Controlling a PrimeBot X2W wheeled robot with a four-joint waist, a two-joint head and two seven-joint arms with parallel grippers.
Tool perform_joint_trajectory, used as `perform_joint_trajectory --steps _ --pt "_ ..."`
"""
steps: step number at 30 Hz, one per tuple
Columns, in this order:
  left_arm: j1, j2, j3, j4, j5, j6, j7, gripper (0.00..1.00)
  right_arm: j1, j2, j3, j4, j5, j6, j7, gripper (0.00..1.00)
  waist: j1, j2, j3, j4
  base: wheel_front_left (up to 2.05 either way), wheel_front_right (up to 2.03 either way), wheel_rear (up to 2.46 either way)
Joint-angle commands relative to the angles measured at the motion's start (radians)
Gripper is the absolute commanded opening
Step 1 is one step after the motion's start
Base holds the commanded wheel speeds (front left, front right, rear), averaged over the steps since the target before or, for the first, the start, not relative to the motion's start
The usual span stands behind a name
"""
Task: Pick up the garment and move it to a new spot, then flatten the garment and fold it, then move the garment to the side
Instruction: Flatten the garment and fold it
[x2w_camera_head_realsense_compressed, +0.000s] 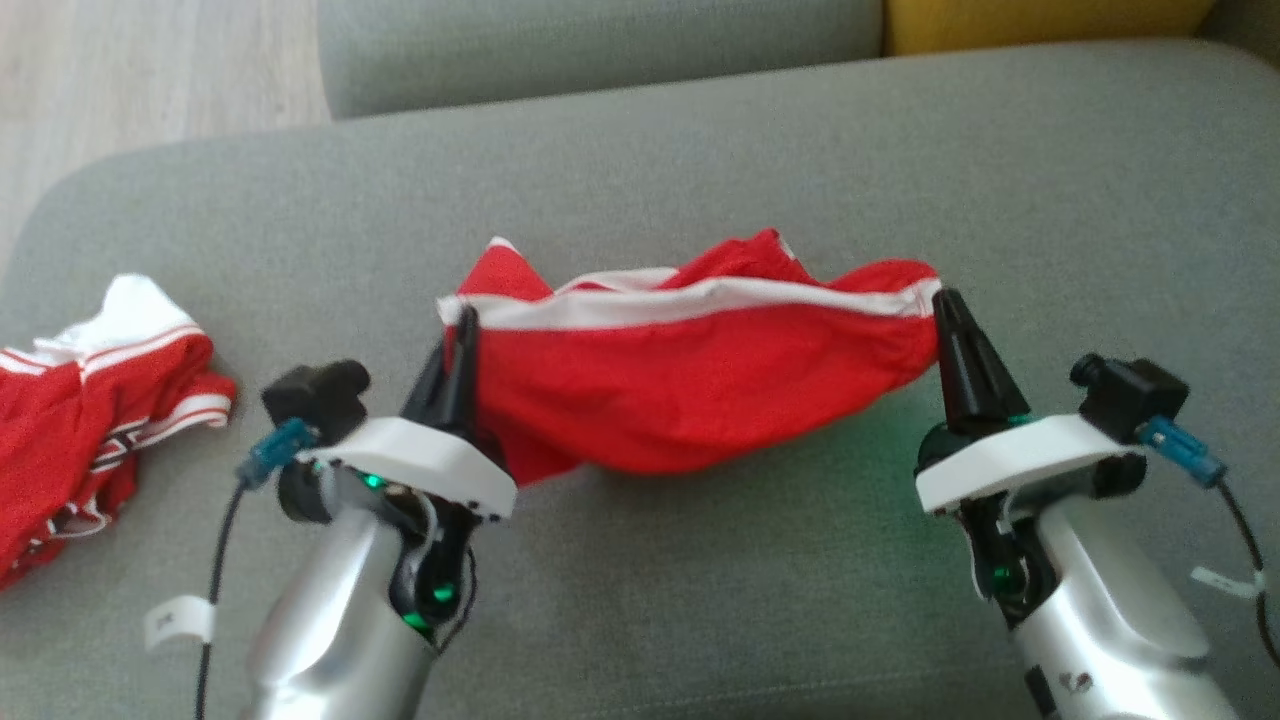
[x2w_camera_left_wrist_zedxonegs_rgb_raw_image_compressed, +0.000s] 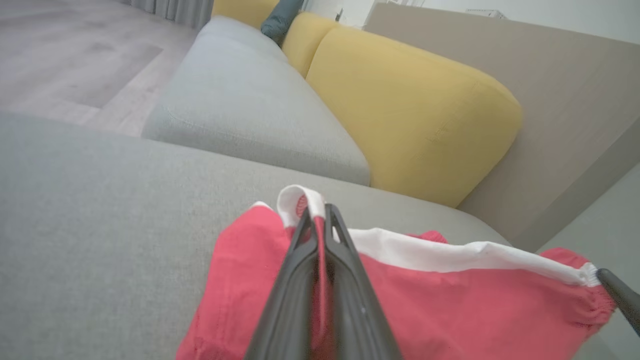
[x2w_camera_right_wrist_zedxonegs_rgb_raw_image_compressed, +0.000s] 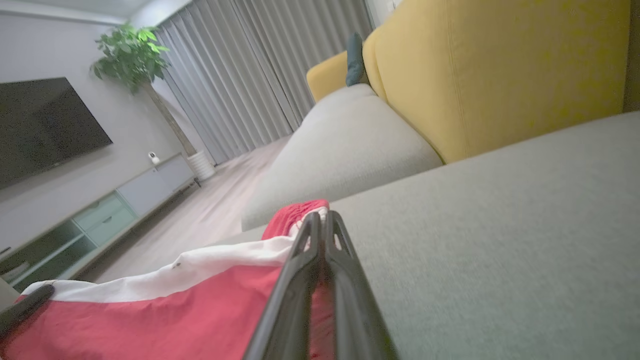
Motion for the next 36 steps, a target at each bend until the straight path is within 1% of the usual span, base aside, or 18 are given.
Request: perform_joint_trajectory --steps 1,4,8,11,14,17,20,23,26,29,31,34,36 --pt "-0.03 0.012 0.053 -0.048 0.028 -0.007 -0.006 0.0 -0.047 -0.003 0.015 -0.052 0.012 0.007 -0.014 0.0 0.0 0.0 -0.025 0.001 0.0 0.0 0.0" --pt "-0.054 0.019 0.098 -0.096 0.084 -0.03 -0.006 0.0 -0.072 -0.015 0.012 -0.108 0.034 0.007 -0.014 0.0 0.0 0.0 -0.05 0.001 0.0 0.0 0.0" --pt "-0.115 0.057 0.135 -0.163 0.134 -0.053 -0.006 0.0 -0.13 -0.045 0.006 -0.2 0.063 0.007 -0.014 0.0 0.0 0.0 -0.061 -0.001 0.0 0.0 0.0" --pt "-0.186 0.09 0.142 -0.201 0.154 -0.061 -0.003 0.0 -0.194 -0.075 0.012 -0.259 0.081 0.007 -0.014 0.0 0.0 0.0 -0.054 -0.002 0.0 0.0 0.0" --pt "-0.281 0.126 0.147 -0.223 0.172 -0.061 0.029 0.0 -0.279 -0.102 0.027 -0.287 0.097 0.007 -0.006 0.0 0.0 0.0 -0.019 -0.001 0.0 0.0 0.0" --pt "-0.38 0.143 0.147 -0.212 0.189 -0.054 0.065 0.0 -0.376 -0.116 0.045 -0.272 0.101 0.007 0.007 0.0 0.0 0.0 0.032 0.001 0.0 0.0 0.0" --pt "-0.483 0.144 0.138 -0.163 0.205 -0.05 0.086 0.0 -0.479 -0.111 0.064 -0.214 0.109 0.007 0.015 0.0 0.0 0.0 0.095 0.003 0.0 0.0 0.0" --pt "-0.554 0.134 0.124 -0.12 0.222 -0.049 0.08 0.0 -0.552 -0.103 0.078 -0.153 0.104 0.007 0.011 0.0 0.0 0.0 0.133 0.005 0.0 0.0 0.0" --pt "-0.676 0.123 0.106 -0.04 0.268 -0.032 0.046 0.0 -0.673 -0.093 0.091 -0.056 0.077 0.007 -0.002 0.0 0.0 0.0 0.197 0.012 0.0 0.0 0.0" --pt "-0.791 0.11 0.106 0.035 0.305 -0.013 0.008 0.0 -0.785 -0.074 0.063 0.032 0.04 0.007 -0.012 0.0 0.0 0.0 0.245 0.018 0.0 0.0 0.0" --pt "-0.862 0.102 0.114 0.058 0.326 -0.003 -0.003 0.0 -0.847 -0.055 -0.007 0.032 0.006 0.007 -0.013 0.0 0.0 0.0 0.271 0.024 0.0 0.0 0.0" --pt "-0.94 0.093 0.149 -0.026 0.368 0.014 -0.005 0.0 -0.897 -0.04 -0.089 -0.02 -0.08 0.007 -0.013 0.0 0.0 0.0 0.3 0.036 0.0 0.0 0.0" --pt "-0.955 0.084 0.178 -0.095 0.39 0.016 -0.006 0.0 -0.908 -0.029 -0.149 -0.07 -0.131 0.007 -0.013 0.0 0.0 0.0 0.314 0.043 0.0 0.0 0.0"
